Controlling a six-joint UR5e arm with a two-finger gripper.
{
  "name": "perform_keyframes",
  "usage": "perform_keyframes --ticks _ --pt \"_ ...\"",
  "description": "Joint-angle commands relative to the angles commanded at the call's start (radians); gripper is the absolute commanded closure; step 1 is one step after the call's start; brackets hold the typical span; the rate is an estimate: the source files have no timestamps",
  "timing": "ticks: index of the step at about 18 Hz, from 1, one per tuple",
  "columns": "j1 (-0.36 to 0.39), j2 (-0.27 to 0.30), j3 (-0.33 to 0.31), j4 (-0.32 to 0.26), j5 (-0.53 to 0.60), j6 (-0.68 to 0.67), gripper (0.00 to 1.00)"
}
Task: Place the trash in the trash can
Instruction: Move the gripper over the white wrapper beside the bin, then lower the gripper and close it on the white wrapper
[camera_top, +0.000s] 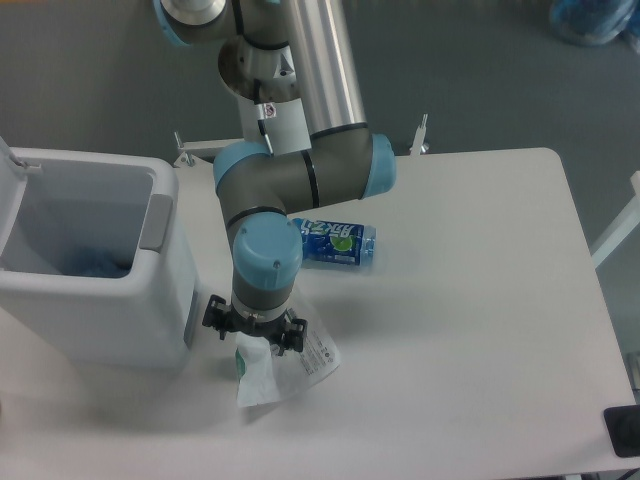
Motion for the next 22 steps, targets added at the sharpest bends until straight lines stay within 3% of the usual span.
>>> perform_keyframes --ticks 3,8,12,14,22 --pt "0.0 -0.025 0.028 -0.002 0.002 -0.043 0.08" --pt "0.0 -0.029 0.032 -0.002 0.003 -0.045 0.47" --pt "-0.002 -0.028 0.031 -0.003 0.041 -0.046 0.85" --pt "-0.002 -0.025 0.031 -0.003 0.041 -0.046 0.99" --pt "0.008 0.023 0.04 -0.003 0.031 -0.035 1.0"
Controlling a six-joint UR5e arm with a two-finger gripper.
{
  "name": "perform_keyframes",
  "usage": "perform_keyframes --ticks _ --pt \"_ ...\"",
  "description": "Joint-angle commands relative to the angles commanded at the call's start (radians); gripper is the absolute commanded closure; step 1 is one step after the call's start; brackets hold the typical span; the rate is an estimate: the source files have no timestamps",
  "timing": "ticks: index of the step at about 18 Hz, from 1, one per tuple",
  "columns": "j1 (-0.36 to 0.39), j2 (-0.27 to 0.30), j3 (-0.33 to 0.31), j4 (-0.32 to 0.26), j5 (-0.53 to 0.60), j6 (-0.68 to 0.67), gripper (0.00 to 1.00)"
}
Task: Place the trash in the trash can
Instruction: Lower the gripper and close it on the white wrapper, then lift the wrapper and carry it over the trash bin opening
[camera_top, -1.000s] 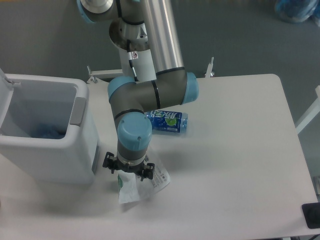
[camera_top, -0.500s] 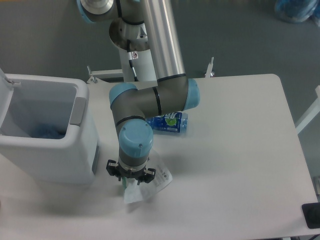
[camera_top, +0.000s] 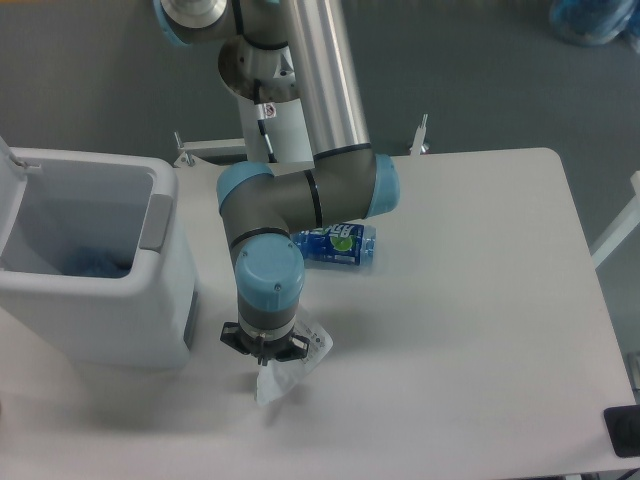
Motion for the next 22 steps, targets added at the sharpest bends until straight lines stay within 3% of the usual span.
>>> perform_keyframes --ticks 8,10,15,22 --pt "0.06 0.04 0.144 0.0 -0.123 -0.009 1.0" --pt "0.078 0.06 0.175 0.0 -0.201 -0.011 1.0" --pt "0.132 0.158 0.193 0.0 -0.417 -0.024 1.0" --pt "0.127 0.256 0.193 0.0 -0.546 -0.029 1.0"
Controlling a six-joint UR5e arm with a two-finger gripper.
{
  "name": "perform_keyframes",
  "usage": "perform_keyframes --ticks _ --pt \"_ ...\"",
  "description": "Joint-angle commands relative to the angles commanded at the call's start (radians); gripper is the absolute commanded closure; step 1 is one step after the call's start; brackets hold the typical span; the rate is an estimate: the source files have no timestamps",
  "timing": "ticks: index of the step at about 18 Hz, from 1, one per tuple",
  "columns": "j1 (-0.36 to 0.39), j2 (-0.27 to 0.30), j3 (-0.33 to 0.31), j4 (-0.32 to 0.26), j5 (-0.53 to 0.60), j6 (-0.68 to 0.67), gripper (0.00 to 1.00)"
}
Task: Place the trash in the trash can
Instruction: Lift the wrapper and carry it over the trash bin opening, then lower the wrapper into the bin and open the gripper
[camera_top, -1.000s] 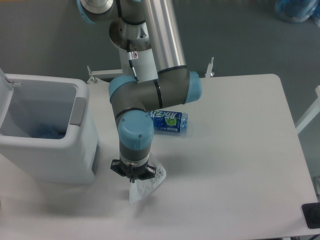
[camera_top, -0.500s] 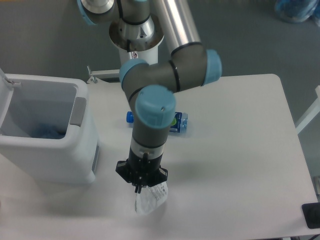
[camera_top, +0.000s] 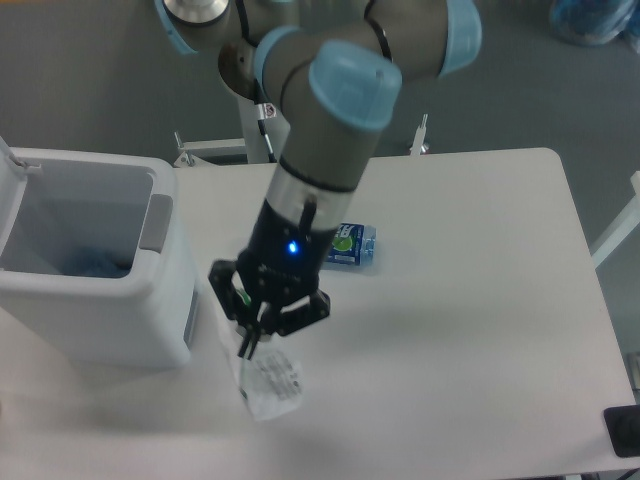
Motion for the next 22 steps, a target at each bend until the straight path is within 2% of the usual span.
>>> perform_keyframes --ticks 8,11,15,20,22 --pt "-0.028 0.089 -0.02 -0.002 -0.126 -0.023 1.0" --pt "-0.066 0.111 -0.029 -0.008 -0.138 -0.025 1.0" --pt "-0.116 0.15 -0.101 -0.006 -0.137 -0.021 1.0" --pt "-0.141 0.238 -0.207 0.0 -0.137 -0.008 1.0" --pt "-0.153 0.256 -0.241 0.0 -0.135 -0.003 1.0"
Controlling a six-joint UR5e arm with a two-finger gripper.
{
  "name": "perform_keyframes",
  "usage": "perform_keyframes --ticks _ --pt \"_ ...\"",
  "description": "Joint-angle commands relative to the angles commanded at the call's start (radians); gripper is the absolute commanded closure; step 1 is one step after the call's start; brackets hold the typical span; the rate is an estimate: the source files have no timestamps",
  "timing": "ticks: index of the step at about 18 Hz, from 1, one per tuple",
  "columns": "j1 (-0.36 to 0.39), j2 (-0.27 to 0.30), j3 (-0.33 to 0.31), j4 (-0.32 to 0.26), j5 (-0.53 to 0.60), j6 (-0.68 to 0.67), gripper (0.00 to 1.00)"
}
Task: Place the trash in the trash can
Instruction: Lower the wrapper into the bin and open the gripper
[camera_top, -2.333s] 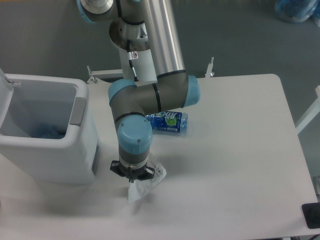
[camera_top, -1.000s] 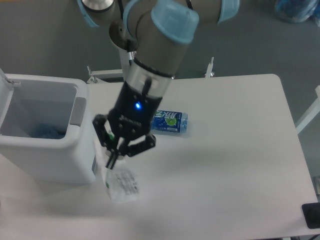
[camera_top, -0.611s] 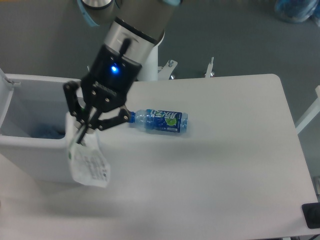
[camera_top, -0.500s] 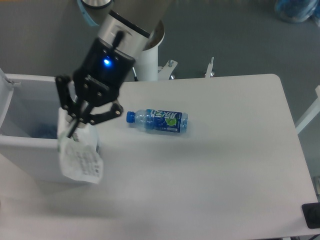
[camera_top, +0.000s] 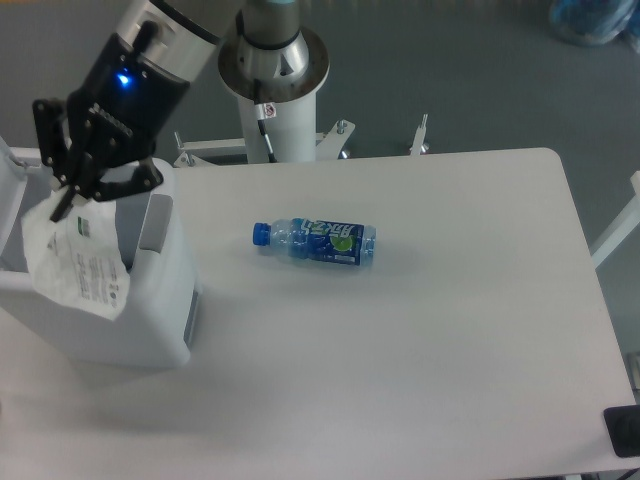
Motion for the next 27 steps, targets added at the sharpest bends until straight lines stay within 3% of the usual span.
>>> perform_keyframes --ticks 6,17,21,23,24,27 --pt "-0.008 0.011 -0.072 0.0 0.011 0.046 1.0" --pt "-0.009 -0.024 -0.117 0.0 0.052 0.072 0.98" --pt "-0.012 -0.026 -0.131 0.0 0.054 0.107 0.66" --pt "-0.014 -0.028 -0.129 0.003 0.054 0.123 0.09" --pt "-0.014 -0.026 -0.128 0.002 0.054 0.132 0.0" --pt "-0.012 -0.024 -0.129 0.002 0.054 0.132 0.0"
